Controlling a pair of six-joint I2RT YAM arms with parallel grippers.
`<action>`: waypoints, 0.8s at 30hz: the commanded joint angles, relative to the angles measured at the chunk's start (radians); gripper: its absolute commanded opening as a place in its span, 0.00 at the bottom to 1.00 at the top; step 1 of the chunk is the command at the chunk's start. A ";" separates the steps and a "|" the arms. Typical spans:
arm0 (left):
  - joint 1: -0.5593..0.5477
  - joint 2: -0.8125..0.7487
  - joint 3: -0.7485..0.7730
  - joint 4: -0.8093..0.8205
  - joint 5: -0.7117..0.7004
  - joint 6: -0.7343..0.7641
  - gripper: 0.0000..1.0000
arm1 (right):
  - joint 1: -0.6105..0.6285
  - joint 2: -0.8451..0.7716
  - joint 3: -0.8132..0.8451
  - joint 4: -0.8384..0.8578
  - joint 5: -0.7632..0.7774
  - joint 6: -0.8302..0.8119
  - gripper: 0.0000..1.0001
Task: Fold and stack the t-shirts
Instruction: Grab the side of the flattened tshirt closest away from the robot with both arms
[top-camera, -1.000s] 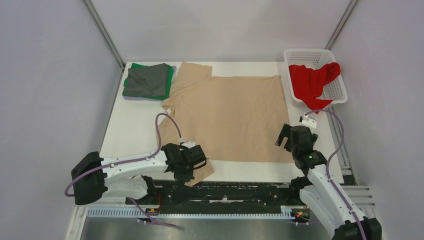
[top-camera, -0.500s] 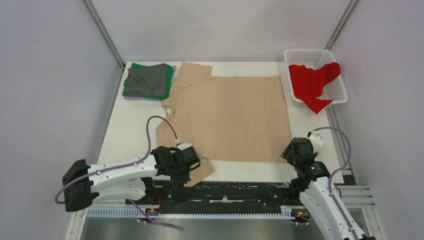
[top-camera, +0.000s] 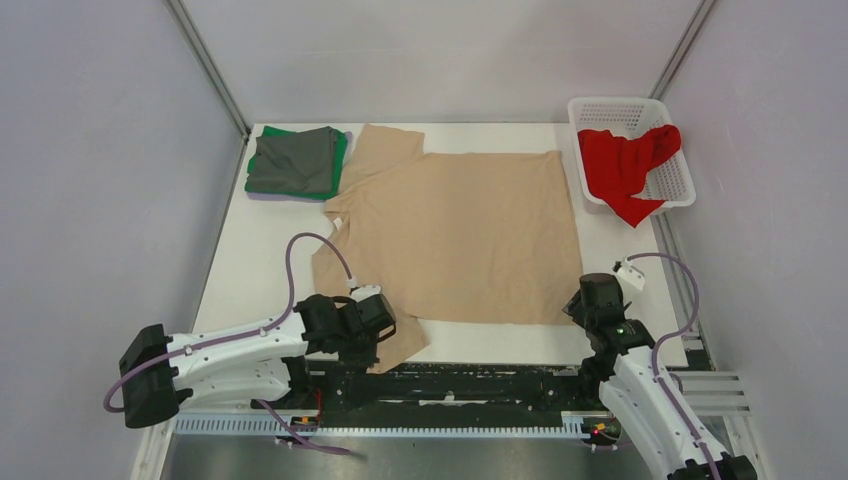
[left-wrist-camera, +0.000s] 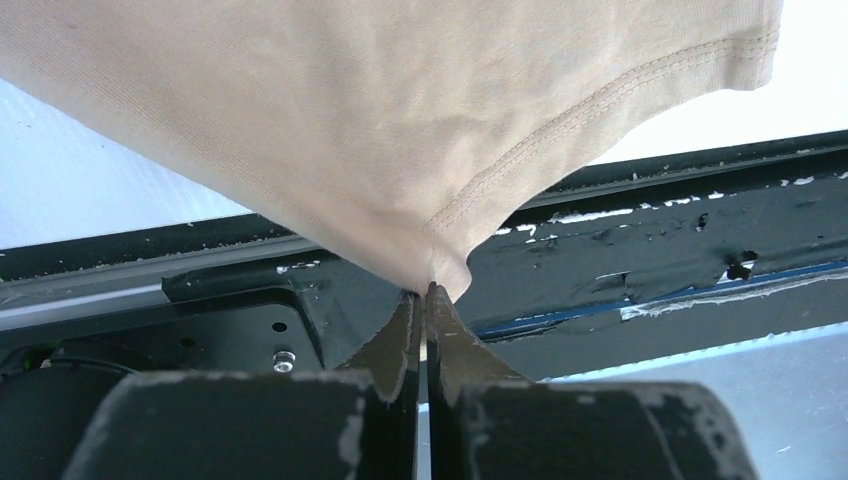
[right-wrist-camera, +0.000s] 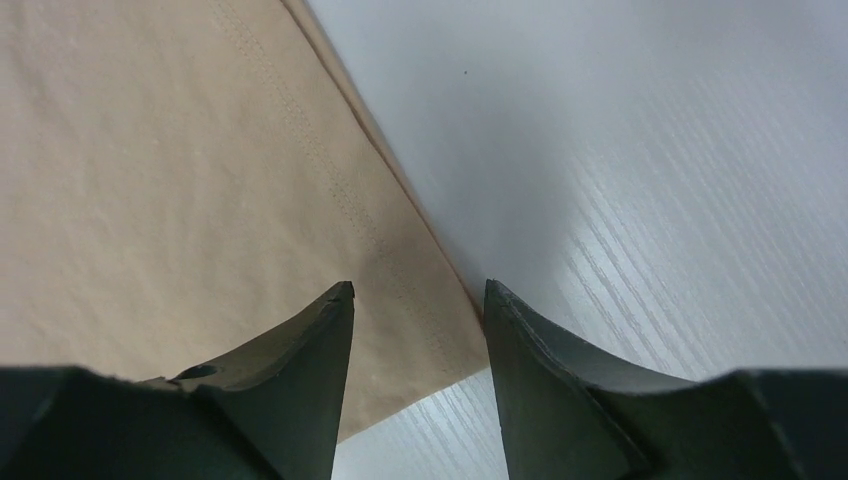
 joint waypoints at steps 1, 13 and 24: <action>-0.003 -0.023 0.006 0.001 0.028 0.023 0.02 | 0.002 0.015 0.005 -0.061 -0.113 -0.003 0.53; -0.003 -0.024 0.008 -0.024 0.023 0.001 0.02 | 0.002 0.157 0.102 -0.212 -0.137 -0.109 0.49; -0.003 -0.027 0.012 -0.025 0.012 -0.005 0.02 | 0.002 0.240 0.095 -0.158 -0.150 -0.140 0.44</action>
